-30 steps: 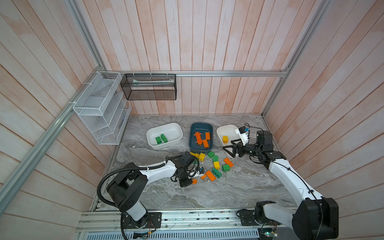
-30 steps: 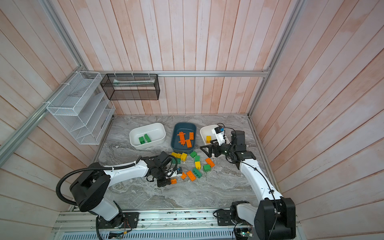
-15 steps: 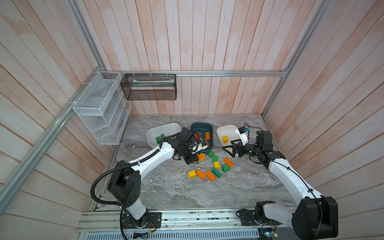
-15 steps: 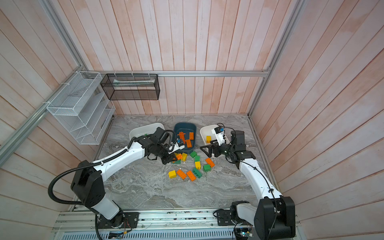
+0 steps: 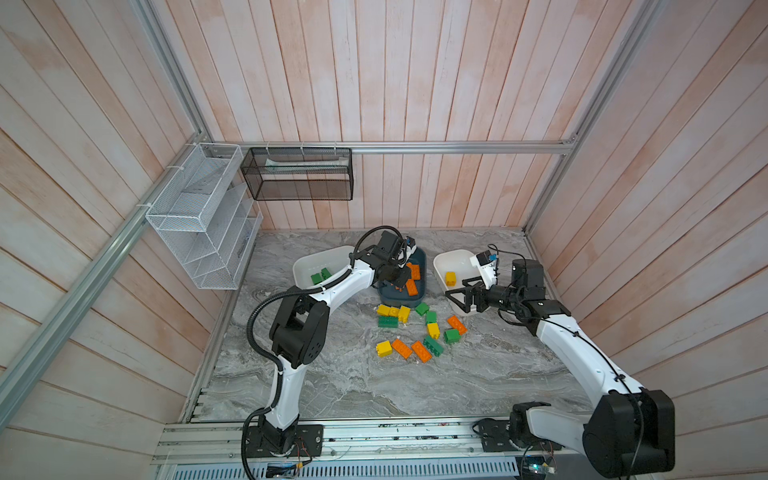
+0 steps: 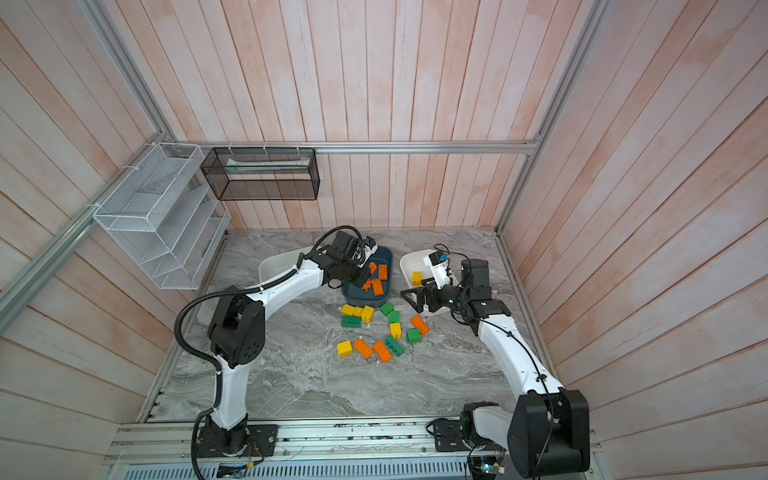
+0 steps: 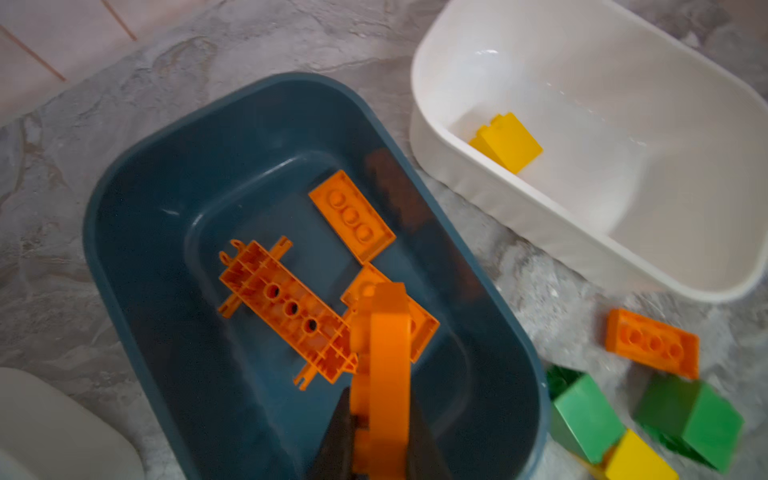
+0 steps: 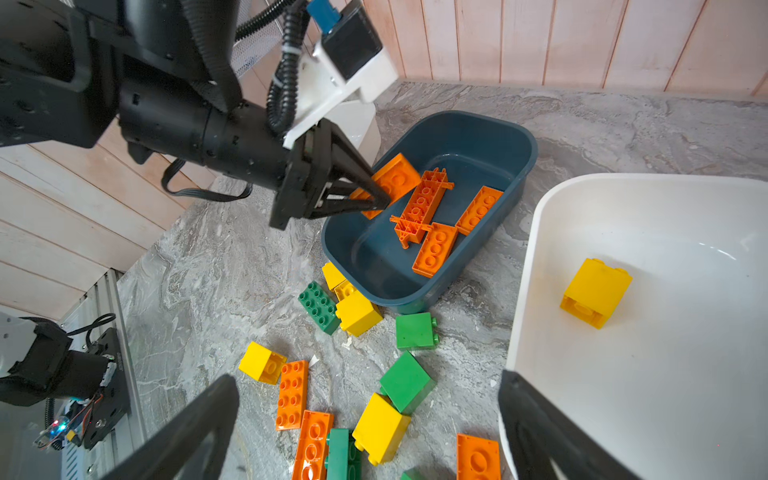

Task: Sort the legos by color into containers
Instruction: 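Carry the orange brick over the teal tub and open the left gripper, then move the left gripper to the pile and grasp a yellow brick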

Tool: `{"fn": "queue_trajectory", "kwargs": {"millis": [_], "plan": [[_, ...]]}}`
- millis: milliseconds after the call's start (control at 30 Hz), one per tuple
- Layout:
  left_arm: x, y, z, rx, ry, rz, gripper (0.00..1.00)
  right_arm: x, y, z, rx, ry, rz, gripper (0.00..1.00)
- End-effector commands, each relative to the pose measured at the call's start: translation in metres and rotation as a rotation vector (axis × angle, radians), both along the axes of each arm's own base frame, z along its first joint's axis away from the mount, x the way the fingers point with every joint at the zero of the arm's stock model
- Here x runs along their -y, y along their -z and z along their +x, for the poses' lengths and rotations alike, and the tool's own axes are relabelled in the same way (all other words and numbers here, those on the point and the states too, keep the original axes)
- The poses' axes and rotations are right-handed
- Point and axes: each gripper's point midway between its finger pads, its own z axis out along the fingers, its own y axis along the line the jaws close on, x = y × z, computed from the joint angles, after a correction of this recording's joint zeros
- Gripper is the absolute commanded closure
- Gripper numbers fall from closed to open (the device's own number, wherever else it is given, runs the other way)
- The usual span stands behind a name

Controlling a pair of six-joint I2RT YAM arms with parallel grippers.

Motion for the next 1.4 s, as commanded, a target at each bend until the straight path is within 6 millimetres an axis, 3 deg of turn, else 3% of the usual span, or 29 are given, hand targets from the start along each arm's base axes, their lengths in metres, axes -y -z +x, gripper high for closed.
{"fn": "queue_trajectory", "kwargs": {"millis": [0,133,233,400,467,533,667,767,900,1033,1167,1367], "plan": [[0.005,-0.011,0.037,0.048,-0.138,-0.074,0.86,-0.001,-0.011,0.006,0.027,0.004,-0.006,0.02],[0.012,0.01,0.05,0.007,-0.163,-0.066,0.84,0.0,-0.012,0.008,0.03,0.005,-0.009,0.02],[0.016,0.013,0.054,-0.003,-0.163,-0.07,0.79,0.0,-0.012,0.008,0.03,0.002,-0.01,0.02],[0.02,-0.018,0.043,-0.008,-0.13,-0.107,0.46,0.001,-0.014,0.006,0.033,0.003,-0.008,0.02],[0.014,-0.035,0.033,-0.007,-0.125,-0.106,0.41,0.002,-0.014,0.005,0.033,0.006,-0.008,0.02],[0.005,-0.053,0.018,-0.015,-0.122,-0.107,0.39,0.002,-0.013,0.003,0.033,0.003,-0.005,0.02],[-0.017,-0.065,-0.024,-0.078,-0.128,-0.087,0.36,0.002,-0.012,0.001,0.032,0.0,-0.005,0.02],[-0.018,-0.065,-0.073,-0.118,-0.024,-0.094,0.35,0.002,-0.009,-0.001,0.026,-0.003,-0.002,0.02],[-0.026,-0.04,-0.139,-0.184,0.172,-0.013,0.34,0.0,-0.008,-0.001,0.019,-0.014,0.004,0.02],[-0.038,-0.014,-0.188,-0.217,0.36,0.054,0.32,-0.002,-0.006,-0.002,0.015,-0.026,0.011,0.02],[-0.052,0.008,-0.213,-0.207,0.464,0.099,0.31,-0.002,-0.004,-0.003,0.007,-0.027,0.016,0.02],[-0.065,0.037,-0.23,-0.18,0.558,0.15,0.29,-0.001,0.001,-0.011,-0.006,-0.023,0.015,0.02]]}}
